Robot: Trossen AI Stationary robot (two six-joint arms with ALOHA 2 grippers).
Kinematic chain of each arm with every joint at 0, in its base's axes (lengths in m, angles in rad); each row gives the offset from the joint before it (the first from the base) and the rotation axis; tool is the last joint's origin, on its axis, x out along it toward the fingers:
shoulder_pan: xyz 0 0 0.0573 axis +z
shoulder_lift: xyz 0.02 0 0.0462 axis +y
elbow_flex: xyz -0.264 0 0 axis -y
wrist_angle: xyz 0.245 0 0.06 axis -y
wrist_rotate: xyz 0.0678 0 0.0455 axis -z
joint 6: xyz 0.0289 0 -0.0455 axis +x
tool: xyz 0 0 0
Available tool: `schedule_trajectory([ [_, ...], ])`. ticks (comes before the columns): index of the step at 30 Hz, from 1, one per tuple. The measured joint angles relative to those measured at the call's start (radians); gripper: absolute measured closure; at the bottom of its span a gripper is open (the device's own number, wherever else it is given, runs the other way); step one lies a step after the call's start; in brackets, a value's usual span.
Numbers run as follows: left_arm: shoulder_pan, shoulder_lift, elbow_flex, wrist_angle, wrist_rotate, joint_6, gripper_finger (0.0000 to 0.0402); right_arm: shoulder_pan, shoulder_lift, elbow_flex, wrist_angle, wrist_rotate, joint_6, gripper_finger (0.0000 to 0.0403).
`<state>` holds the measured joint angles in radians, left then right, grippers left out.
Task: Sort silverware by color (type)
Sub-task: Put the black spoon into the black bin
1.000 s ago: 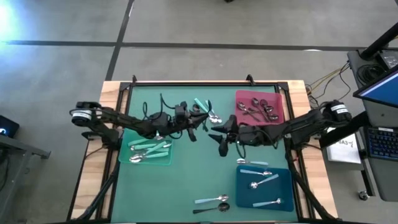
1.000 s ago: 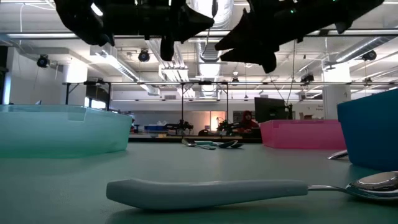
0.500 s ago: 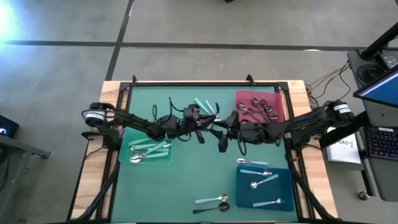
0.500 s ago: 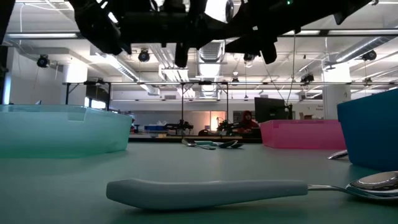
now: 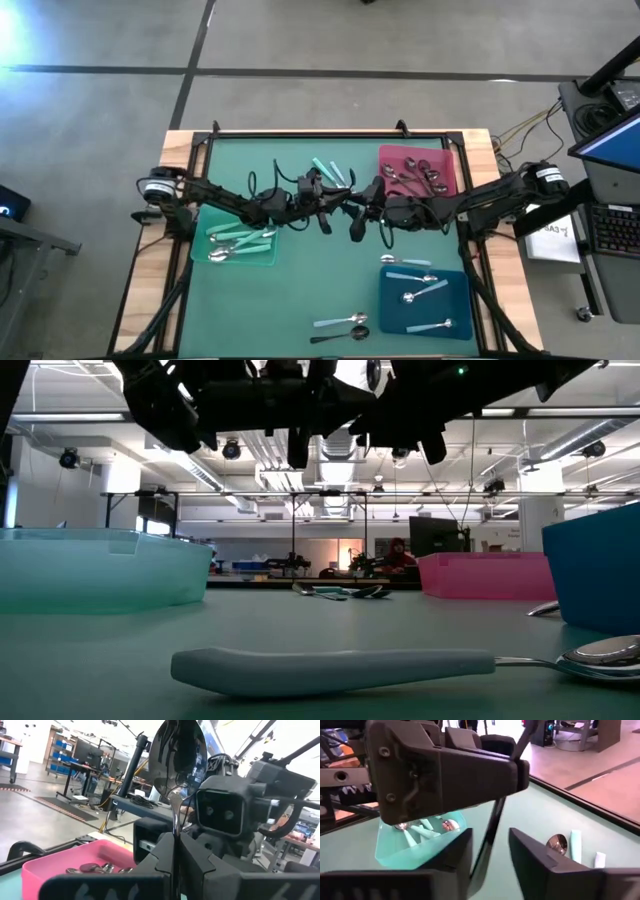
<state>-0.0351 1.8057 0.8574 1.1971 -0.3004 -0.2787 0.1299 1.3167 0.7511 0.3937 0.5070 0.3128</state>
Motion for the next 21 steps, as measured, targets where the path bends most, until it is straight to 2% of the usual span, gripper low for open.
schedule_trajectory([
  [4, -0.005, 0.0, 0.0, 0.0, -0.004, 0.001, 0.0401, -0.004, 0.0, 0.002, 0.001, 0.007, -0.03, 0.0376],
  [5, -0.006, 0.0, 0.0, 0.001, -0.005, 0.002, 0.0401, -0.005, 0.0, 0.002, 0.0, 0.013, -0.043, 0.0384],
  [14, -0.012, 0.001, 0.0, 0.011, 0.005, -0.001, 0.0399, -0.011, -0.013, 0.002, 0.0, 0.009, -0.087, 0.0395],
  [21, -0.01, -0.002, 0.0, 0.015, 0.029, 0.0, 0.04, -0.02, -0.094, 0.002, -0.06, -0.012, -0.121, 0.0395],
])
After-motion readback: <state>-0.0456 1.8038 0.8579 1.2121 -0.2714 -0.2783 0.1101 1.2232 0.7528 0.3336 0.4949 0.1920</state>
